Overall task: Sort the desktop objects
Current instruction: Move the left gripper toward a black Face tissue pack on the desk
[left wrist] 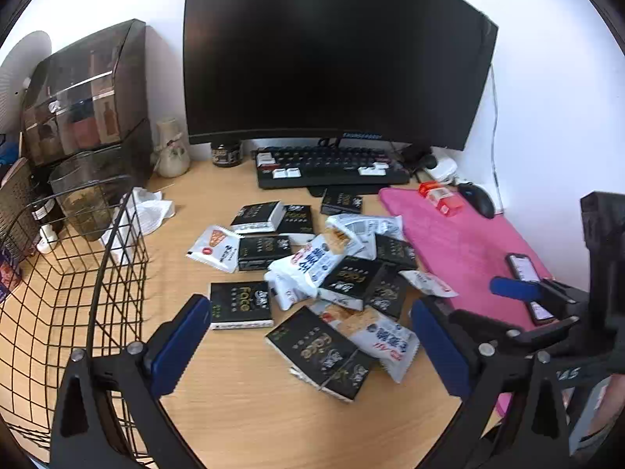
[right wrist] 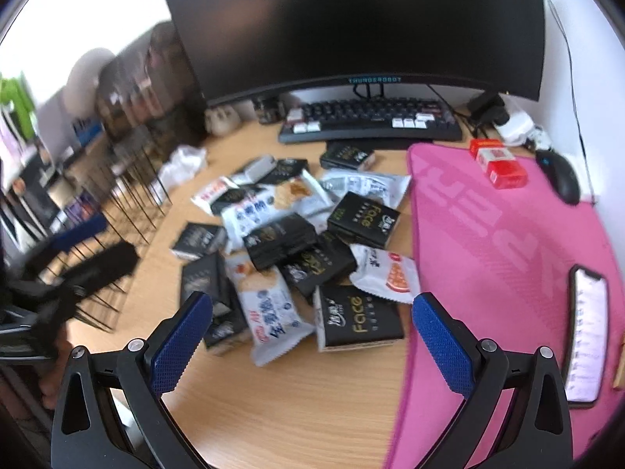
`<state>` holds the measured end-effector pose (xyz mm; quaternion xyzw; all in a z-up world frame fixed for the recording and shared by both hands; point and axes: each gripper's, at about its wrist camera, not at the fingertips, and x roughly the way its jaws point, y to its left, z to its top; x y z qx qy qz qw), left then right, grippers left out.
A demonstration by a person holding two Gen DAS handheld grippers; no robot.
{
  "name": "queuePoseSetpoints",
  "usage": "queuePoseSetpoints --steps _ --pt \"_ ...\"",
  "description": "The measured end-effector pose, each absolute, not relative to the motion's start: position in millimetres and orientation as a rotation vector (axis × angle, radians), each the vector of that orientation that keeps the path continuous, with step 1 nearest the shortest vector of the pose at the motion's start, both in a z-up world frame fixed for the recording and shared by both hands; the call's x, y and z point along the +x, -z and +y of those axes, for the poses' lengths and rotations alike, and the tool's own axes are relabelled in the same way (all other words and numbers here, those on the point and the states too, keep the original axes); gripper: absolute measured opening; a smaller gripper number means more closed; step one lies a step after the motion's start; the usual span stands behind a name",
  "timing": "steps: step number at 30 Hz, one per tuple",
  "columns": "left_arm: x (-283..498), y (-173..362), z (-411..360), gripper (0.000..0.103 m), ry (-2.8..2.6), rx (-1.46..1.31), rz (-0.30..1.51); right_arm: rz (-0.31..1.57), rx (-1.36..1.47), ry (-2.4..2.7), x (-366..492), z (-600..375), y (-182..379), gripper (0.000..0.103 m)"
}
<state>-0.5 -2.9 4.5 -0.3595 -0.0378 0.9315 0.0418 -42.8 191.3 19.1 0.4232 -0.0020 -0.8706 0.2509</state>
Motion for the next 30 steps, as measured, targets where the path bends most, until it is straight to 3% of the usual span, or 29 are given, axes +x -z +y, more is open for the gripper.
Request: queuePoseSetpoints --steps 5,9,17,21,30 --pt "-2 -5 -11 0.102 -2.848 -1.105 -0.173 -0.056 1.040 2.365 -37 197 -27 0.103" --pt "-4 -4 -20 0.102 -2.783 -1.085 -0.273 0.026 0.942 2.413 -28 191 -31 0.103" --pt "0 -9 -11 0.102 -2.827 -1.061 -0.141 0.059 0.930 2.406 -26 186 -30 0.103" --pt "-3 -8 -18 0.102 -2.784 -1.068 -0.246 0.082 0.934 2.437 -28 189 -29 0.103" --pt "-11 10 -8 0.102 -2.795 -1.133 -0.131 0.112 0.892 2.465 -29 192 -31 0.103"
